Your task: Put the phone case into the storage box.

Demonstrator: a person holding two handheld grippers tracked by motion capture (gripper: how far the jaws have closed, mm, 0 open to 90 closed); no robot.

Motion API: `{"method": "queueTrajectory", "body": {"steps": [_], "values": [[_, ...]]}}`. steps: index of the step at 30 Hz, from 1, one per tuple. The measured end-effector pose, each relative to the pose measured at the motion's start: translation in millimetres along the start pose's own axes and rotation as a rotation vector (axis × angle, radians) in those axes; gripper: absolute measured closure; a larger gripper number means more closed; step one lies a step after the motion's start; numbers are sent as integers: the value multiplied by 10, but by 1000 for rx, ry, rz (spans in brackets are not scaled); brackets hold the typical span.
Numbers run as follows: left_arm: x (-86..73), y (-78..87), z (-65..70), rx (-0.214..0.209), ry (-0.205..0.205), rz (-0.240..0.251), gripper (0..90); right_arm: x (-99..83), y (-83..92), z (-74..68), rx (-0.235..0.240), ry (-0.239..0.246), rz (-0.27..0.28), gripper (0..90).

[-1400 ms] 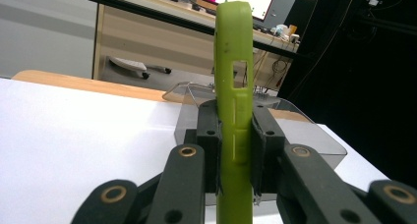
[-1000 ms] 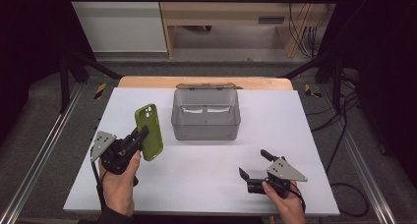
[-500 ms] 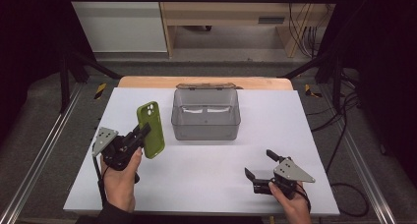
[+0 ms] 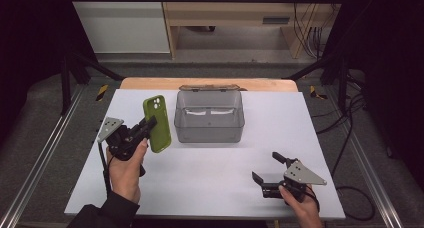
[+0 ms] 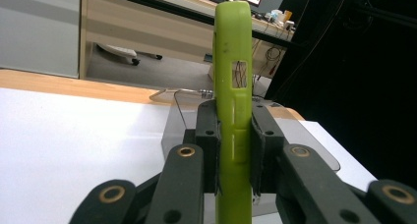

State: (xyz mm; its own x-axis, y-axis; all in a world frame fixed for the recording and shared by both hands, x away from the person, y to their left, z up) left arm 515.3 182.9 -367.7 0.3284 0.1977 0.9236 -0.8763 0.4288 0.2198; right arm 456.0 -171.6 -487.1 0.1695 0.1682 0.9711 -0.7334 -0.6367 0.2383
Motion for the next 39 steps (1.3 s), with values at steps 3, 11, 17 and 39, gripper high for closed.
{"method": "queueTrajectory", "body": {"steps": [3,11,17,39], "values": [[55,-26,13,-7,-6,9,774,-28,-60,1,6,6,-13,39],[143,-102,53,-14,-9,12,774,-17,-78,-39,10,11,-5,46],[149,-193,79,-13,-4,-2,774,2,-75,-52,10,16,5,43],[355,-583,164,27,-104,17,774,49,-56,-90,0,46,21,43]]}}
Point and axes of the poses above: each handheld gripper's, and its own axes: y roughly backward along the jaws, x roughly out of its top, z roughly to its right, the point moved 8 cm from there along -y, roughly forward along the jaws, and after that the axes turned 2 degrees about -z, right-handed, at the moved point
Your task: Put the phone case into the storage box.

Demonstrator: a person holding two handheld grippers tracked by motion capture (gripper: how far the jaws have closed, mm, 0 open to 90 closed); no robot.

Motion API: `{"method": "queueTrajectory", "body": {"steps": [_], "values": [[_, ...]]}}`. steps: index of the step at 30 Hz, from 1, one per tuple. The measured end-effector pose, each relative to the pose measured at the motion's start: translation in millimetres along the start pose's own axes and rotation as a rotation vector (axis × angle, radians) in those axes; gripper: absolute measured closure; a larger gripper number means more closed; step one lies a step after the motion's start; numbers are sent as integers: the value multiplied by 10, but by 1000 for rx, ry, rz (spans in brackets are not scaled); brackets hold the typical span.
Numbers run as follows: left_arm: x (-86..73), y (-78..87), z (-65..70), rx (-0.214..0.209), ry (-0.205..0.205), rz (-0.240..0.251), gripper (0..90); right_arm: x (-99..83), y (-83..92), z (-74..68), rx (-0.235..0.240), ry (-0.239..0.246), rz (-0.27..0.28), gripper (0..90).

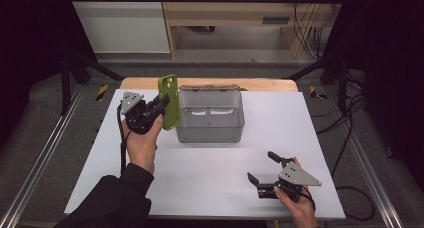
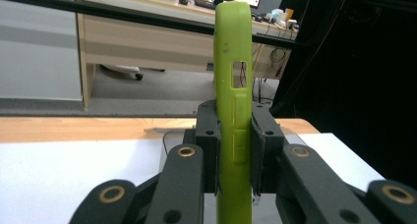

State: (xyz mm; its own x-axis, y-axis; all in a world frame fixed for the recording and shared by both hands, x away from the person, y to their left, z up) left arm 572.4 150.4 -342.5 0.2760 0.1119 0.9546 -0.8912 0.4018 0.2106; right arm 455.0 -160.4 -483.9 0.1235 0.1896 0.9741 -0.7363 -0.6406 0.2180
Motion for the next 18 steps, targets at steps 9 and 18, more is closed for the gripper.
{"method": "queueTrajectory", "body": {"steps": [9,18], "values": [[-16,-191,-68,27,7,-10,774,152,97,1,-27,-91,99,51],[-17,-400,-94,41,3,-17,774,93,34,-27,-48,-11,35,54]]}}
Point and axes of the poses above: each handheld gripper's, and its own axes: y roughly backward along the jaws, x roughly out of its top, z roughly to its right, the point moved 8 cm from there along -y, roughly forward along the jaws, and after that the axes turned 2 degrees about -z, right-handed, at the moved point
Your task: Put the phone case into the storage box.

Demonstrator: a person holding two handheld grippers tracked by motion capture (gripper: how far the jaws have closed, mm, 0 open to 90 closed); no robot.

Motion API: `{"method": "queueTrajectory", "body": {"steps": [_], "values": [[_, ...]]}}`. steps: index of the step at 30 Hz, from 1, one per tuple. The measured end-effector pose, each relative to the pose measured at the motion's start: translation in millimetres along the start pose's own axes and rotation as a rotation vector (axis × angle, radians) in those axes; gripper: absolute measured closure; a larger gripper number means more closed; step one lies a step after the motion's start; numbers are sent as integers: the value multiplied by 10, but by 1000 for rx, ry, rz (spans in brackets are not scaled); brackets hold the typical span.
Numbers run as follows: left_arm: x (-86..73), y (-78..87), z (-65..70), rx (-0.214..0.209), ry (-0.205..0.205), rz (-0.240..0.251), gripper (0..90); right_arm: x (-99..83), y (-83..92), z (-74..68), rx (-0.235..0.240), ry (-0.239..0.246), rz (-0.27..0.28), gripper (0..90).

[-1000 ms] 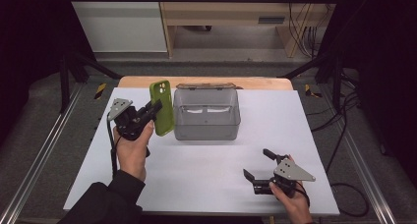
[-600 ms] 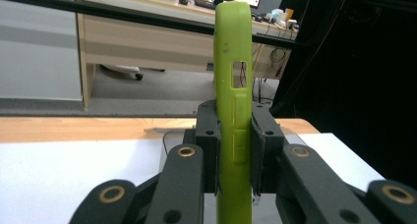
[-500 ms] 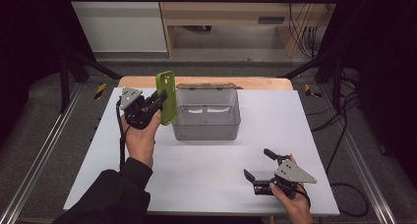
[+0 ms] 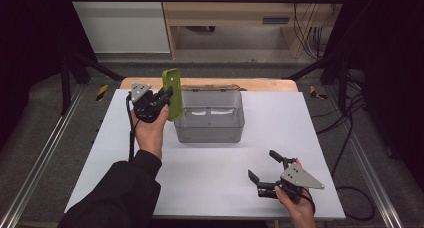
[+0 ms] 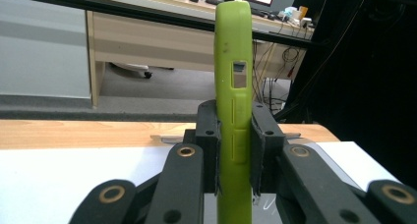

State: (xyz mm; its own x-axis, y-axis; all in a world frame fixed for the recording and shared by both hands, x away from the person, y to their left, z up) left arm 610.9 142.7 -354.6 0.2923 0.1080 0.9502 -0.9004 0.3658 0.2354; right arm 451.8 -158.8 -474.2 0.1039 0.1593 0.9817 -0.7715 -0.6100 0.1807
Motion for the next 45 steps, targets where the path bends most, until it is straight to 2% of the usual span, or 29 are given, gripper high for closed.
{"method": "queueTrajectory", "body": {"steps": [1,3,14,17,20,26,31,38,45], "values": [[5,-16,5,1,-1,3,775,-18,-9,-2,-5,22,-15,52],[9,-40,12,0,8,4,774,-30,-22,-16,-1,34,-24,51],[3,-126,88,-1,1,-12,774,-22,3,28,-6,39,-7,47],[-7,-132,118,0,-11,-17,774,-18,8,35,-8,31,-3,47],[-2,-116,125,29,-39,-12,774,-23,-3,42,-8,27,-6,47],[3,-125,145,23,-37,-11,775,-26,-19,52,-8,18,-7,46],[-16,-146,119,55,-69,-15,775,-24,-15,48,-5,16,-6,46],[-37,-159,143,56,-90,-23,775,-30,-29,29,6,21,-10,45],[-57,-164,111,60,-92,-33,775,-33,-30,33,2,17,-11,44]]}}
Point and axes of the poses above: each handheld gripper's, and its own axes: y roughly backward along the jaws, x roughly out of its top, z roughly to its right, the point moved 8 cm from there along -y, roughly forward along the jaws, and after that the axes turned 2 degrees about -z, right-handed, at the moved point
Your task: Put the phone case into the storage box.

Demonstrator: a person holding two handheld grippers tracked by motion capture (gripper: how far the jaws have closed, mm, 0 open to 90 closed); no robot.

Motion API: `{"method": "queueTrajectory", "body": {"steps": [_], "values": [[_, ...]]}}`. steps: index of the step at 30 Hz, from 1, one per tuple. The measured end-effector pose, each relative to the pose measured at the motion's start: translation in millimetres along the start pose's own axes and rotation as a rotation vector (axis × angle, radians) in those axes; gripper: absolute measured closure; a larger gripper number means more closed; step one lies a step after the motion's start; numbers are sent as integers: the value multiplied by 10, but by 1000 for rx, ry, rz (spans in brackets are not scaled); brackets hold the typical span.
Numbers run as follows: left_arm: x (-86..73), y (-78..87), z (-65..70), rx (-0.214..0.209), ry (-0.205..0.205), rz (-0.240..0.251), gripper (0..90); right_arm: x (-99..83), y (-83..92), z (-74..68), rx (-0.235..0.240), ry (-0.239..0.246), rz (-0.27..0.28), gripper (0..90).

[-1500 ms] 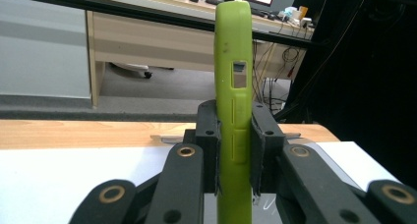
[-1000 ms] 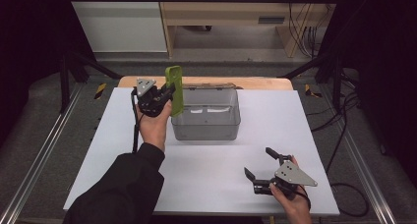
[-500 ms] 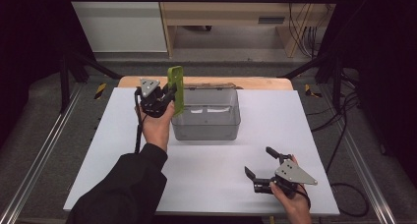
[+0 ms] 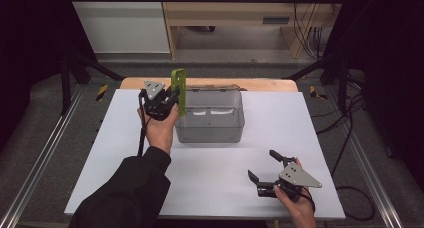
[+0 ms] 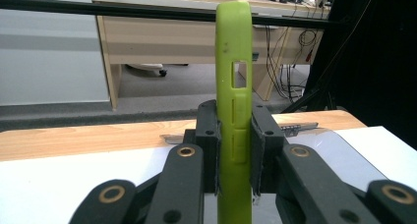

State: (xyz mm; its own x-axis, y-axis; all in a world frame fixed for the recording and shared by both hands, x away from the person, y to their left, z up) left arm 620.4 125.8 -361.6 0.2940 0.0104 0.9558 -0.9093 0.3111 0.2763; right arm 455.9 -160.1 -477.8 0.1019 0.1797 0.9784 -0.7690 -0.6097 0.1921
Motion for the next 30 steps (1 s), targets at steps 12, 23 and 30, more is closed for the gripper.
{"method": "queueTrajectory", "body": {"steps": [12,23,30], "values": [[-86,-82,-28,12,-2,-24,774,-6,-1,-2,4,4,-5,43],[-221,-178,-73,24,8,-53,775,-14,-7,-12,10,2,-11,43],[-263,-225,-69,27,3,-63,774,-21,-11,-16,14,1,-16,42]]}}
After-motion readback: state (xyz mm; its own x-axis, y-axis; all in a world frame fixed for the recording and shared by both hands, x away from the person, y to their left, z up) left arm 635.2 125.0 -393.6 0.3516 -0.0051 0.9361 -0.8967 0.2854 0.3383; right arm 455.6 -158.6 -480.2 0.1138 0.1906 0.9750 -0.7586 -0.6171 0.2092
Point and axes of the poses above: each handheld gripper's, and its own axes: y roughly backward along the jaws, x roughly out of its top, z roughly to its right, the point moved 8 cm from there along -y, roughly forward along the jaws, and after that the axes turned 2 degrees about -z, right-handed, at the moved point
